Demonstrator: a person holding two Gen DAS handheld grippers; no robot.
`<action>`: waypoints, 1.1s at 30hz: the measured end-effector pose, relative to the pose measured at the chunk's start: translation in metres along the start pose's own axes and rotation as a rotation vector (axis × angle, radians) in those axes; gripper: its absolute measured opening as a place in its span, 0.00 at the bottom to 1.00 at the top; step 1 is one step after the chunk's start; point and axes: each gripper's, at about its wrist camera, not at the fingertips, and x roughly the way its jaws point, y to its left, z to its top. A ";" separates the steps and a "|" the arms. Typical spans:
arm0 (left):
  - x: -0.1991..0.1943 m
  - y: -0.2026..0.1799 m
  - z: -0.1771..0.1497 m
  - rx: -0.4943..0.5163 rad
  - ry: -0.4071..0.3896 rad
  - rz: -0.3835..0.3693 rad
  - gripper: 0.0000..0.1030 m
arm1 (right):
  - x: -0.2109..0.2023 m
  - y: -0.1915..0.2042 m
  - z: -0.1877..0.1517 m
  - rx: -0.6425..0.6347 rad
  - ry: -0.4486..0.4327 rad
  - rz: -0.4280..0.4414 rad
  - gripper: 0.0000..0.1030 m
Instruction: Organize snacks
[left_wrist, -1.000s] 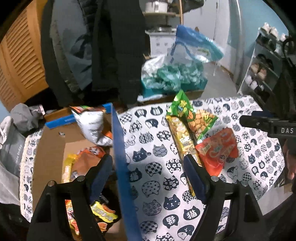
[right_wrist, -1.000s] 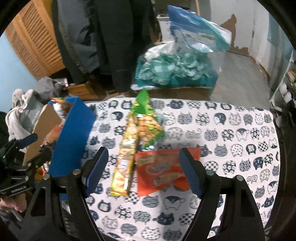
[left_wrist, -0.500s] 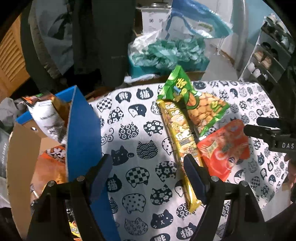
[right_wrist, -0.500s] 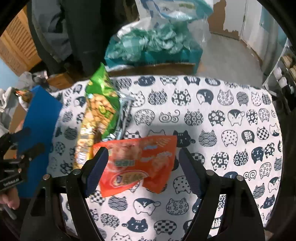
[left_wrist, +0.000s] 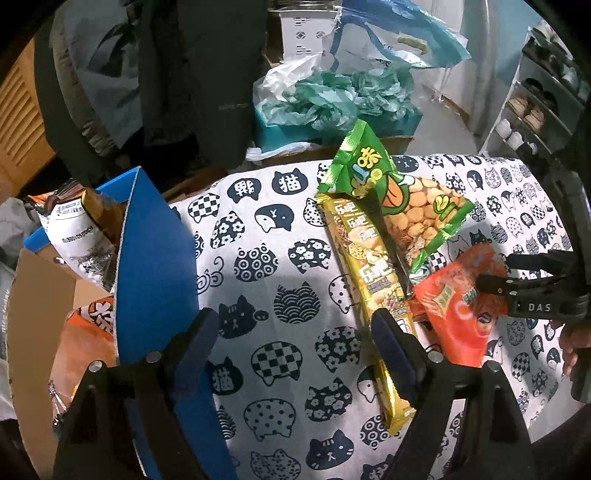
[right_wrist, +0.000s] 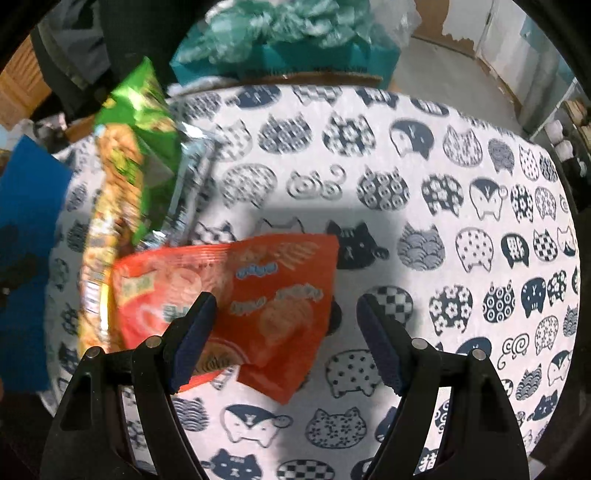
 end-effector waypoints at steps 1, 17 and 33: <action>0.000 0.000 0.001 -0.006 0.000 -0.002 0.83 | 0.001 -0.003 -0.001 0.006 0.003 -0.012 0.76; 0.011 -0.032 0.006 -0.001 0.057 -0.081 0.86 | -0.023 -0.116 -0.041 0.235 0.026 -0.191 0.76; 0.042 -0.029 0.005 -0.107 0.167 -0.140 0.86 | -0.048 -0.054 -0.028 -0.093 -0.061 0.095 0.77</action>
